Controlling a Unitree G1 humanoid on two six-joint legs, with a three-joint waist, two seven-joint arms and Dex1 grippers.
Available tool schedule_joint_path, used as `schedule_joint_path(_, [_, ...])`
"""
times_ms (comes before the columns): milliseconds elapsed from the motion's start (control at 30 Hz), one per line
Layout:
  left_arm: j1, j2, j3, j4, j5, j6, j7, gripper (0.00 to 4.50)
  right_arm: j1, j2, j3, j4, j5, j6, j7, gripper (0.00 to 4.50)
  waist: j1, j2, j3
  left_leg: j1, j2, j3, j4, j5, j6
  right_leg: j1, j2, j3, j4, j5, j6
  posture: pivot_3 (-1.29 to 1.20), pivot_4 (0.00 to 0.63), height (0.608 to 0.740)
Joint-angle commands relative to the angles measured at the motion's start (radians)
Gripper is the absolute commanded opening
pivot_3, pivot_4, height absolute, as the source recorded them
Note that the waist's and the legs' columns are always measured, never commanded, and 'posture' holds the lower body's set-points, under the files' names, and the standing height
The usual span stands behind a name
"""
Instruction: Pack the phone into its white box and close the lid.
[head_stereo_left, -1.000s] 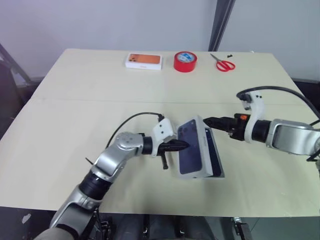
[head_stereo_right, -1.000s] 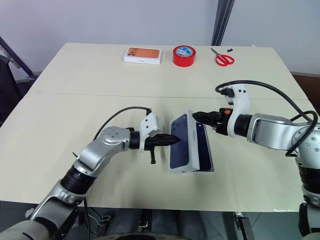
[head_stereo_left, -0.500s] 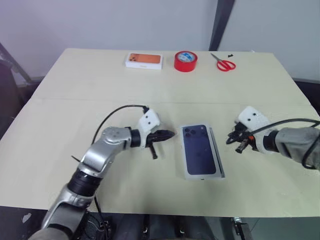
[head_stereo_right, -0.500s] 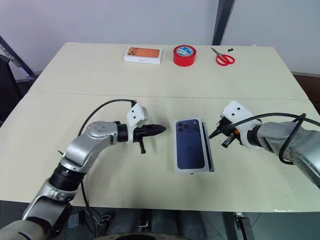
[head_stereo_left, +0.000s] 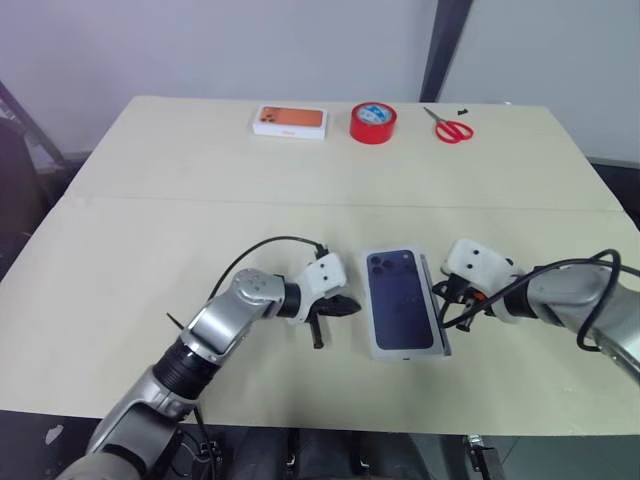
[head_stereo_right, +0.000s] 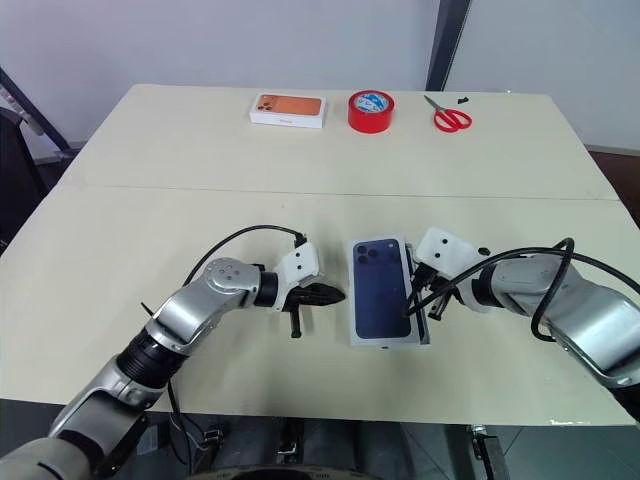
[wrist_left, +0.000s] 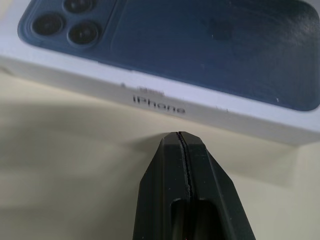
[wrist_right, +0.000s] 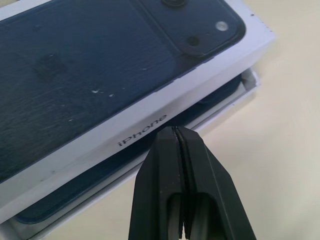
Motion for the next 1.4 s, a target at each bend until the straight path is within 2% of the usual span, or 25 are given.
schedule_joint_path(33, [-0.016,-0.025,0.013,-0.004,0.002,-0.03,0.003,0.0,0.003,0.009,-0.037,-0.035,-0.03,0.007,0.019,0.05,0.0,0.0,0.0,0.0,0.0,0.0,0.0,0.0,0.0,0.0,0.0,0.0,0.0,0.0,0.0,0.0,0.15,0.725])
schedule_joint_path(433, [-0.02,-0.079,0.048,-0.032,-0.028,-0.008,0.006,0.0,0.042,0.017,-0.076,-0.035,-0.085,0.014,0.07,0.05,0.0,0.0,0.0,0.0,0.0,0.0,0.0,0.0,0.0,0.0,0.0,0.0,0.0,0.0,0.0,0.0,0.15,0.725])
schedule_joint_path(1400, [-0.021,-0.099,0.033,-0.014,-0.004,-0.007,0.01,0.0,0.102,0.064,-0.12,-0.024,-0.161,0.044,0.108,0.05,0.0,0.0,0.0,0.0,0.0,0.0,0.001,0.001,-0.001,0.0,0.001,0.0,0.001,0.0,0.0,0.0,0.15,0.725])
